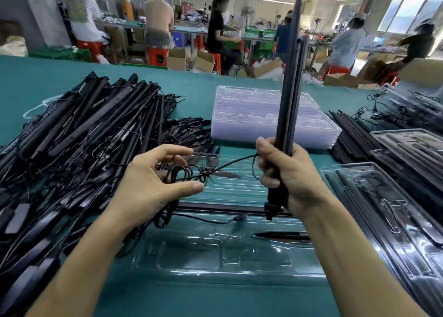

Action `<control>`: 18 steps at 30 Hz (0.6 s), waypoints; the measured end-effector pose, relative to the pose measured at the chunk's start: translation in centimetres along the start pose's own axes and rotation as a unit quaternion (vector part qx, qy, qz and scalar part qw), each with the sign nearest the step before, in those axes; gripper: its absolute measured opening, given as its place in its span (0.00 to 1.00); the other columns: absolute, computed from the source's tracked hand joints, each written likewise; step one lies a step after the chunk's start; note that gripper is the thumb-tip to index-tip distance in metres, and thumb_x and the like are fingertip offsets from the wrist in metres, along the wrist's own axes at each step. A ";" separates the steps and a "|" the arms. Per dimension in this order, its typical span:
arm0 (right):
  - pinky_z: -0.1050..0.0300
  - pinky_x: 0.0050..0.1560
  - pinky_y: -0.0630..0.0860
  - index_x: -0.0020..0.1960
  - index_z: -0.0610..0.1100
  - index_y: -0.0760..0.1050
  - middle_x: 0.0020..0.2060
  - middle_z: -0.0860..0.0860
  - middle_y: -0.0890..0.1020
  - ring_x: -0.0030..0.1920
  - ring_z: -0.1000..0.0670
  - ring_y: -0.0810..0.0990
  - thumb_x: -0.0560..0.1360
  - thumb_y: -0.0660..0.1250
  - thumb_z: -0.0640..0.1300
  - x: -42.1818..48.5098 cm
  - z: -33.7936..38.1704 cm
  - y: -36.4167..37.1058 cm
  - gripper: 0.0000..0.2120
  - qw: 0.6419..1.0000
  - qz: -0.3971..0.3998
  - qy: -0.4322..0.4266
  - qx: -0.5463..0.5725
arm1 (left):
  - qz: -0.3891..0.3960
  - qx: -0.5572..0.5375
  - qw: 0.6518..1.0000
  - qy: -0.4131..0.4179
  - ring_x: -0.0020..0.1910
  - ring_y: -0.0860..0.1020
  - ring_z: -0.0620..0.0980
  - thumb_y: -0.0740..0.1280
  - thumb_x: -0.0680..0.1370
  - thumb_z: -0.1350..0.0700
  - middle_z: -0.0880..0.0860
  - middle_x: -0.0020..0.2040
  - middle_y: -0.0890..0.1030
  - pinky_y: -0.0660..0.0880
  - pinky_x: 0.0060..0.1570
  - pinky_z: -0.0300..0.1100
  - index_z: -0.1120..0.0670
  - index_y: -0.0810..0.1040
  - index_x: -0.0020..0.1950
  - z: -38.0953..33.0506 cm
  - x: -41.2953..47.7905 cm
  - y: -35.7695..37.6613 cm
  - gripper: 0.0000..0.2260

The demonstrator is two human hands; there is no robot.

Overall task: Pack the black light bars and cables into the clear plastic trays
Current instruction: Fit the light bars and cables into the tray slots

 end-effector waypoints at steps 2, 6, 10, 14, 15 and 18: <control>0.67 0.21 0.62 0.36 0.46 0.77 0.27 0.51 0.73 0.26 0.56 0.65 0.65 0.75 0.47 0.3 0.5 -0.2 0.09 1.000 -0.002 -0.012 0.002 | 0.006 0.023 1.000 0.017 0.39 0.81 0.46 0.80 0.59 0.44 0.43 0.50 0.82 0.82 0.44 0.42 0.39 0.82 0.54 -0.3 -0.2 -0.1 0.24; 0.65 0.23 0.61 0.38 0.47 0.84 0.29 0.51 0.72 0.28 0.55 0.64 0.65 0.78 0.42 0.3 1.3 -0.2 0.05 0.997 0.053 -0.028 -0.055 | -0.042 0.050 0.997 0.040 0.29 0.75 0.42 0.78 0.62 0.42 0.53 0.34 0.81 0.73 0.29 0.33 0.46 0.83 0.44 -0.8 -0.5 -0.5 0.15; 0.64 0.22 0.61 0.37 0.43 0.80 0.27 0.50 0.73 0.25 0.55 0.63 0.67 0.76 0.35 0.6 1.3 -1.4 0.06 0.994 -0.035 -0.033 -0.101 | -0.040 0.034 0.999 -0.003 0.28 0.74 0.41 0.73 0.66 0.40 0.52 0.32 0.81 0.71 0.29 0.34 0.49 0.84 0.38 0.1 -0.3 -0.8 0.13; 0.63 0.26 0.69 0.41 0.43 0.75 0.25 0.52 0.71 0.27 0.55 0.66 0.70 0.71 0.34 0.7 2.5 -2.9 0.07 0.991 -0.096 -0.065 0.060 | -0.070 0.121 0.990 -0.029 0.30 0.76 0.44 0.75 0.73 0.48 0.49 0.31 0.81 0.73 0.33 0.39 0.48 0.83 0.38 1.6 -0.1 -1.5 0.06; 0.60 0.32 0.75 0.40 0.44 0.75 0.25 0.52 0.70 0.28 0.54 0.68 0.71 0.70 0.35 0.5 3.0 -3.0 0.06 0.987 -0.096 -0.076 0.100 | -0.100 0.168 0.980 -0.032 0.33 0.78 0.46 0.74 0.75 0.50 0.47 0.33 0.82 0.74 0.36 0.41 0.47 0.83 0.39 1.9 0.0 -1.9 0.05; 0.41 0.50 0.80 0.36 0.48 0.75 0.23 0.53 0.68 0.28 0.56 0.70 0.76 0.66 0.37 0.0 5.0 -3.9 0.12 0.968 -0.086 -0.122 0.200 | -0.179 0.316 0.931 -0.050 0.40 0.76 0.51 0.66 0.80 0.49 0.50 0.44 0.83 0.73 0.41 0.47 0.47 0.84 0.48 2.8 -0.1 -3.6 0.07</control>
Point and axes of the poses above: each hand's wrist, its own x-axis towards the middle knuckle, its own y-axis out of the palm, z = x × y, the point moved 4 cm from there along x, towards the middle knuckle
